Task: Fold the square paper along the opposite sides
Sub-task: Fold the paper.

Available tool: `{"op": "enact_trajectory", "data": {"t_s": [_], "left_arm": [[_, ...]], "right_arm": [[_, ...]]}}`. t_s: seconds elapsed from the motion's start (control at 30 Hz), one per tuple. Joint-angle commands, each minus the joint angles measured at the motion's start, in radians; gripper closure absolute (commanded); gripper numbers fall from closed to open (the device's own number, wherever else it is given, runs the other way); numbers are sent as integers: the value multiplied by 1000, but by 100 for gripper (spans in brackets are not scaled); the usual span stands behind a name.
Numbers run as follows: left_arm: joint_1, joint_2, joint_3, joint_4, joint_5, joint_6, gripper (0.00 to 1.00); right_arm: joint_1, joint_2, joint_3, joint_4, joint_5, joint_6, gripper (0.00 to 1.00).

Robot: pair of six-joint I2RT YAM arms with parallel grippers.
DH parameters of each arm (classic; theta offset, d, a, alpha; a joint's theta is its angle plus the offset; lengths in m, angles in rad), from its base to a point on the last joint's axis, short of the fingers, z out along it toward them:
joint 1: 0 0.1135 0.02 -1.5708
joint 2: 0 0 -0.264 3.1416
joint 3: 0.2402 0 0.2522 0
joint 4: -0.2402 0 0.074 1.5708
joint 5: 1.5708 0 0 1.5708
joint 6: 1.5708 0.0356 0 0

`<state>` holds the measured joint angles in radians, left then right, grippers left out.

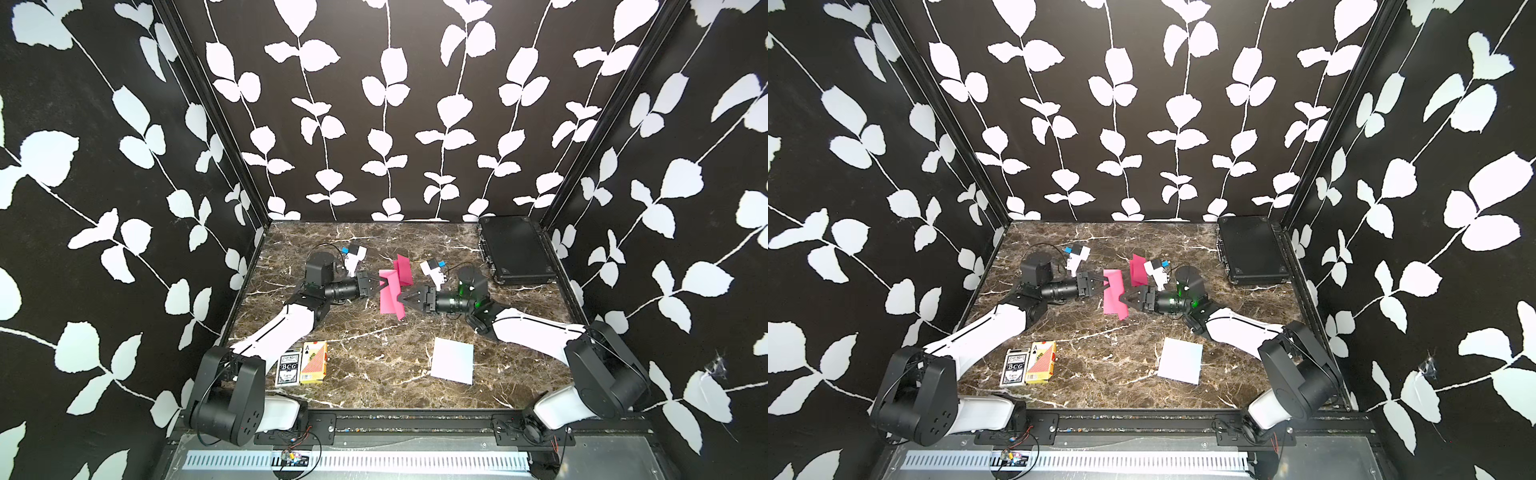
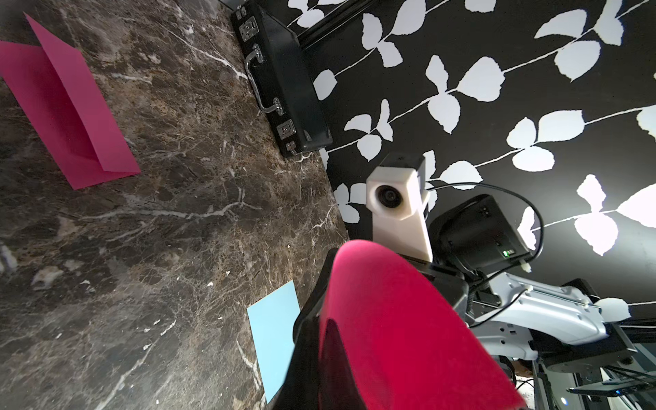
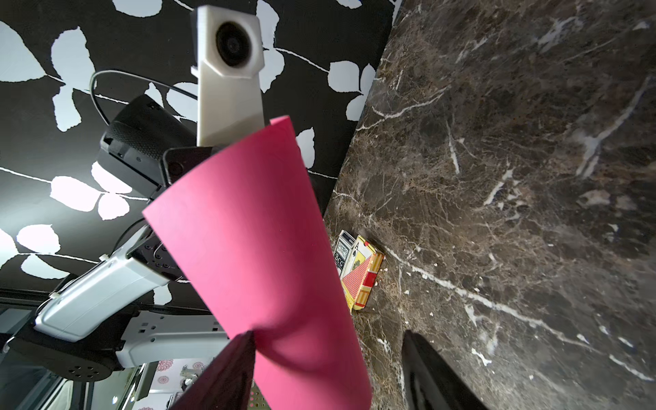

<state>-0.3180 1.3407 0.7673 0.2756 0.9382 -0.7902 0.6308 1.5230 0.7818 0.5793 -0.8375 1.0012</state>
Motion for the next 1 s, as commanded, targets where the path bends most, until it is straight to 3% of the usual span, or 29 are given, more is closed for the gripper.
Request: {"op": "enact_trajectory", "data": {"t_s": [0.0,0.27,0.47,0.97], "left_arm": [[3,-15,-11,34,25,-4,100],[3,-25,-14,32,29,-6,100],[4,-22,-13,40,33,-12,100],[3,-31,-7,32,37,-14,100]], "right_arm": [[15,34,58,109,16,-13,33],[24,124,98,239,5,38,39],[24,147,97,316,-5,68,49],[14,149,144,250,-110,59,66]]}}
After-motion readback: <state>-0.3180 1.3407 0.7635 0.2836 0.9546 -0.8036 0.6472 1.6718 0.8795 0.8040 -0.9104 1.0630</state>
